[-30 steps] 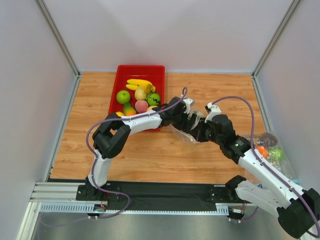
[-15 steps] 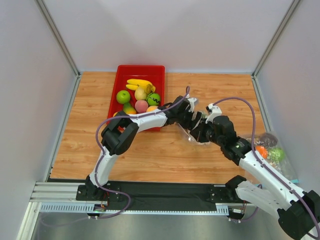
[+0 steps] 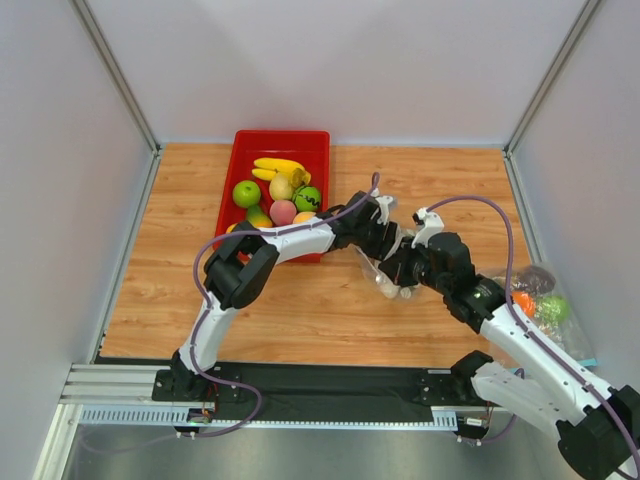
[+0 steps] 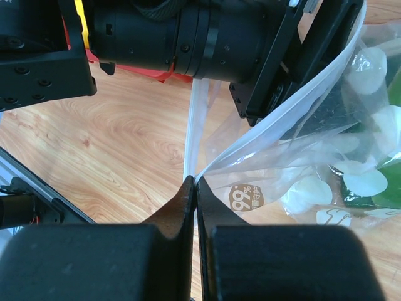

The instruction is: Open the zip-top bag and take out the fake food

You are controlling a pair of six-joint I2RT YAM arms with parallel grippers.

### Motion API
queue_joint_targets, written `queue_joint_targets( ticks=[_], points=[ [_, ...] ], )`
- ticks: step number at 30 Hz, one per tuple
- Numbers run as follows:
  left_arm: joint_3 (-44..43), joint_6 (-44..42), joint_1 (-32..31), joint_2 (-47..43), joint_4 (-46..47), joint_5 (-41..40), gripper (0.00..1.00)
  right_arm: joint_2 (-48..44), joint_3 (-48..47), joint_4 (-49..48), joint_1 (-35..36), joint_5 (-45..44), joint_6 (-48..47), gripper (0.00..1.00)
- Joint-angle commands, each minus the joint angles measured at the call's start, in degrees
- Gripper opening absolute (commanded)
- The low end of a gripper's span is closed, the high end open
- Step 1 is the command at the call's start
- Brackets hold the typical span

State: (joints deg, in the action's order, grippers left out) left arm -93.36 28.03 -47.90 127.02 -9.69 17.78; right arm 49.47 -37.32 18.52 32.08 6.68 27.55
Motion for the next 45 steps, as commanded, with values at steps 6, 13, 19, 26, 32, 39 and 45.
queue_joint_targets(
  ticks=[6, 13, 19, 26, 32, 39, 45],
  points=[
    [6.8, -3.2, 0.4, -9.6, -1.6, 0.3, 0.35, -2.2, -0.9, 3.0, 0.3, -5.2, -2.7, 0.0],
    [11.0, -2.9, 0.5, -17.9, 0.9, 0.0, 0.33, -1.8, -0.8, 3.7, 0.2, -6.6, -2.8, 0.0],
    [14.6, -2.9, 0.6, -22.4, 4.9, -0.6, 0.33, -0.7, -0.3, 3.2, 0.1, -7.6, -2.5, 0.0],
    [16.8, -3.2, 0.7, -26.6, 8.3, 0.7, 0.34, 1.1, -0.6, 4.3, 0.1, -9.1, -2.9, 0.0],
    [17.0, -3.8, 2.5, -28.6, 7.7, -2.0, 0.33, 0.8, -0.6, 4.4, 0.0, -5.0, -3.4, 0.0],
    [16.0, -3.7, 3.7, -28.9, 8.3, -5.0, 0.33, 1.4, 0.6, 4.4, 0.2, -0.1, -2.4, 0.0],
    [15.8, -2.5, 5.4, -30.4, 8.6, -2.3, 0.33, 2.1, 1.3, 5.5, 0.1, -1.7, -2.7, 0.0]
  ],
)
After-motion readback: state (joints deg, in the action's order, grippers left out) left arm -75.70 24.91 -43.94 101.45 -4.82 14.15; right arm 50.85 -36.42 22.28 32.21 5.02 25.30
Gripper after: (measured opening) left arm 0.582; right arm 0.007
